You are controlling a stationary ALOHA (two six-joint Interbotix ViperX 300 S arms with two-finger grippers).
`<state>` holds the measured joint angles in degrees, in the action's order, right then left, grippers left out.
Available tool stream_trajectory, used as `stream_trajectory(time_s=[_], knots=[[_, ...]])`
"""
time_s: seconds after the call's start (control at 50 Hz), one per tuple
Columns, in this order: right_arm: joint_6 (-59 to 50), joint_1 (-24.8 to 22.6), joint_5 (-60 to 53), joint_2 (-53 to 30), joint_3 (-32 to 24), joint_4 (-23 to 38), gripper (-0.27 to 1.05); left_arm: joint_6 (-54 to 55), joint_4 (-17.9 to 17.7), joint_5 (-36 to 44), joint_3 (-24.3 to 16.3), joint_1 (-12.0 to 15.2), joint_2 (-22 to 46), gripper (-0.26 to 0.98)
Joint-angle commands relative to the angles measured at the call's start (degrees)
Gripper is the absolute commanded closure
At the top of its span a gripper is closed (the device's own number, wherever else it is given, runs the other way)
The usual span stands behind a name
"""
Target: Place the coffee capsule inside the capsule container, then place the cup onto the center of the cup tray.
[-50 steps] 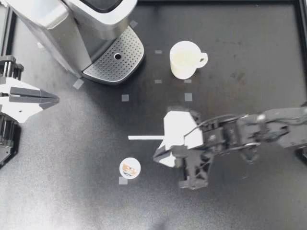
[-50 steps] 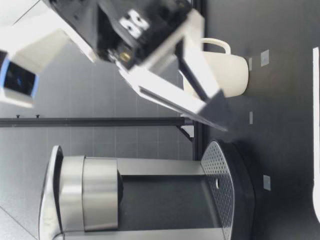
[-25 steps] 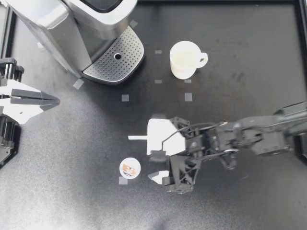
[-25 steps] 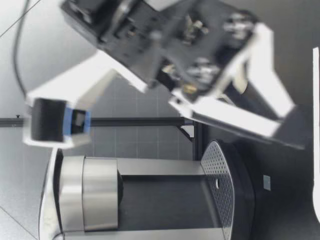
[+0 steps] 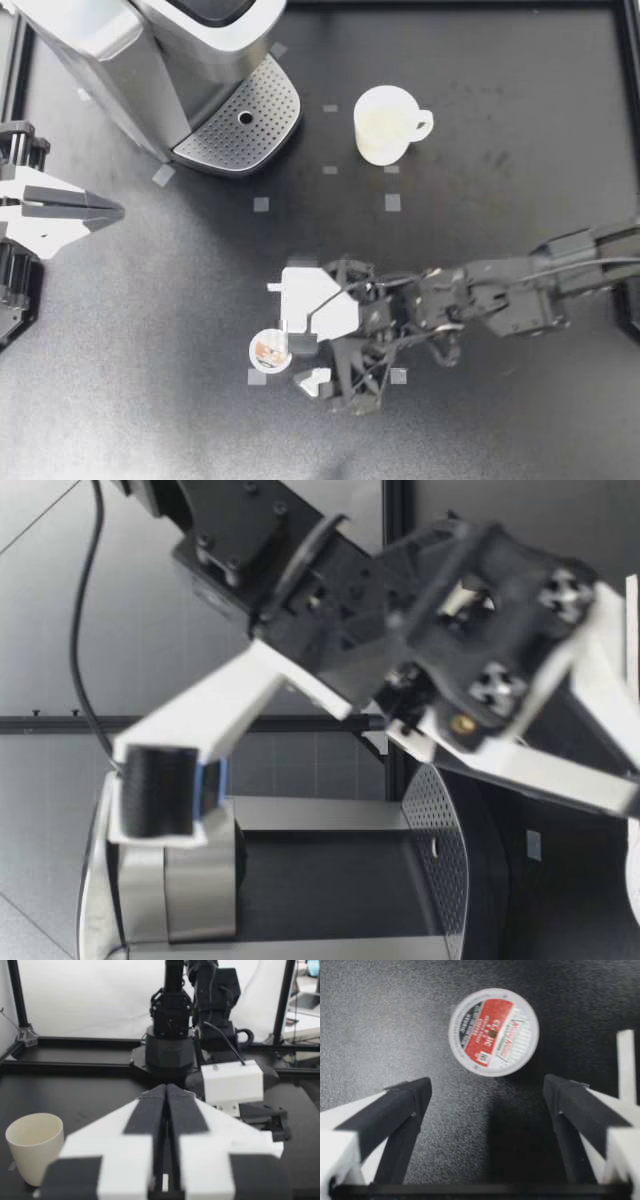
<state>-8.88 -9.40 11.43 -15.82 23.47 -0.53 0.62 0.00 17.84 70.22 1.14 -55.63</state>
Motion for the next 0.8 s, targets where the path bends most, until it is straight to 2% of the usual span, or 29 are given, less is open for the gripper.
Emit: stream_trajectory(time_s=[0.0, 0.78], knots=[[0.1, -0.4, -0.3, 0.4, -1.8, 0.0, -0.16, 0.1, 0.1, 0.3, -0.8, 0.2, 0.2, 0.68], [-0.1, 0.4, -1.2, -4.0, -6.1, 2.5, -0.16, 0.2, 0.1, 0.0, -0.7, 0.1, 0.2, 0.68]])
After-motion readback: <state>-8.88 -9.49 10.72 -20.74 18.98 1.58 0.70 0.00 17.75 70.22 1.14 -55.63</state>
